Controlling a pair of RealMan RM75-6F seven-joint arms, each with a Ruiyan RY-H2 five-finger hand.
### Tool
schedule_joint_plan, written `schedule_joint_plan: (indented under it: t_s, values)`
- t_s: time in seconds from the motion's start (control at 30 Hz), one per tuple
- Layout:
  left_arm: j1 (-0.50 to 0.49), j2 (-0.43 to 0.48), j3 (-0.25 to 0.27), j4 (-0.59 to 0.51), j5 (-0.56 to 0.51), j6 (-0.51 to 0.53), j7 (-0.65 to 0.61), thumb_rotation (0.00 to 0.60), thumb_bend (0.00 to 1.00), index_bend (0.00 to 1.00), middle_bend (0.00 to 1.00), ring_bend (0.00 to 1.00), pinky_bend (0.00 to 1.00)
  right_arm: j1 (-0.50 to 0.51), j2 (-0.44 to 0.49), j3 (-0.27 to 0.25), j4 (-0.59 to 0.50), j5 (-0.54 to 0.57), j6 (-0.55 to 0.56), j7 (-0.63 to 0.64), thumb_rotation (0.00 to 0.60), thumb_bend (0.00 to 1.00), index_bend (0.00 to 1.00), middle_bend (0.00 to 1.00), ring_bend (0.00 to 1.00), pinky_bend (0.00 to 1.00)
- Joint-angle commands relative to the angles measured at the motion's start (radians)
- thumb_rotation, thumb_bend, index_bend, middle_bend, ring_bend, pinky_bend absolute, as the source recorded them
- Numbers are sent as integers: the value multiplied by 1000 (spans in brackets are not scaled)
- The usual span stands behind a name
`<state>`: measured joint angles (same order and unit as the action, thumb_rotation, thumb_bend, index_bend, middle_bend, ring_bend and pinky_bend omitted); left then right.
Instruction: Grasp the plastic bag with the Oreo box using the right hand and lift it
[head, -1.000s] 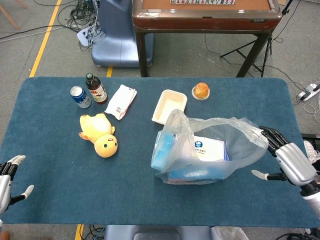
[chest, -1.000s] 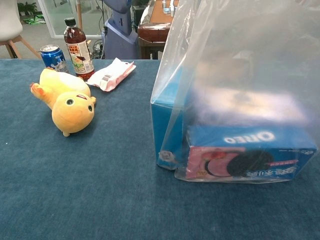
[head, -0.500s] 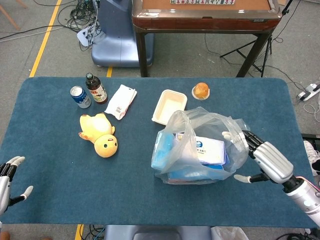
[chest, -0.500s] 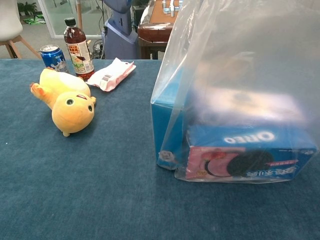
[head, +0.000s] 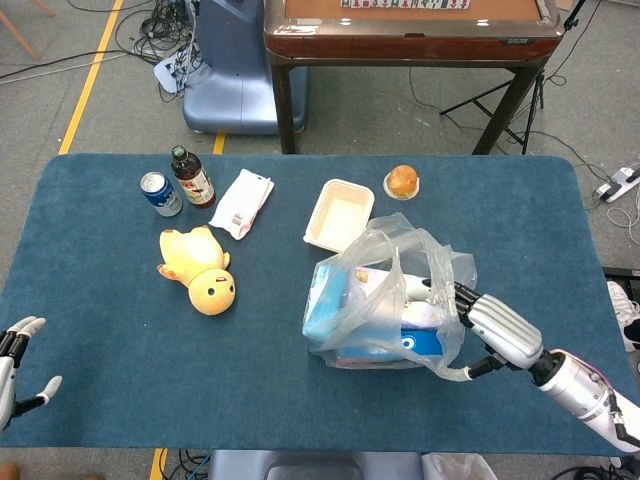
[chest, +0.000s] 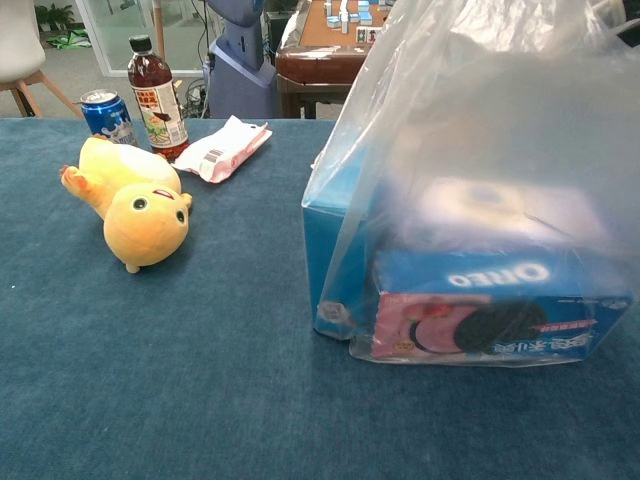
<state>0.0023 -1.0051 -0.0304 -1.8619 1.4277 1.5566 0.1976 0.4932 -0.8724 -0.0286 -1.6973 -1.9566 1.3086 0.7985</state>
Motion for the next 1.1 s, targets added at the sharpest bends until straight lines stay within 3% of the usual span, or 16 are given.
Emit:
schedule_joint_plan:
  t_s: [0.03, 0.57, 1.1]
  values:
    - [-1, 0, 0, -2, 0, -3, 3, 600, 176, 188, 166, 185, 142, 21, -9, 2, 12, 28, -26, 3, 568, 0, 22, 162, 35, 101]
    - [4, 0, -1, -12, 0, 2, 14, 600, 176, 189, 166, 185, 142, 183, -62, 20, 43, 41, -107, 206, 569, 0, 22, 155, 35, 101]
    - [4, 3, -2, -12, 1, -4, 12, 600, 176, 189, 166, 185, 142, 276, -102, 5, 49, 32, 3, 608, 574, 0, 22, 154, 35, 101]
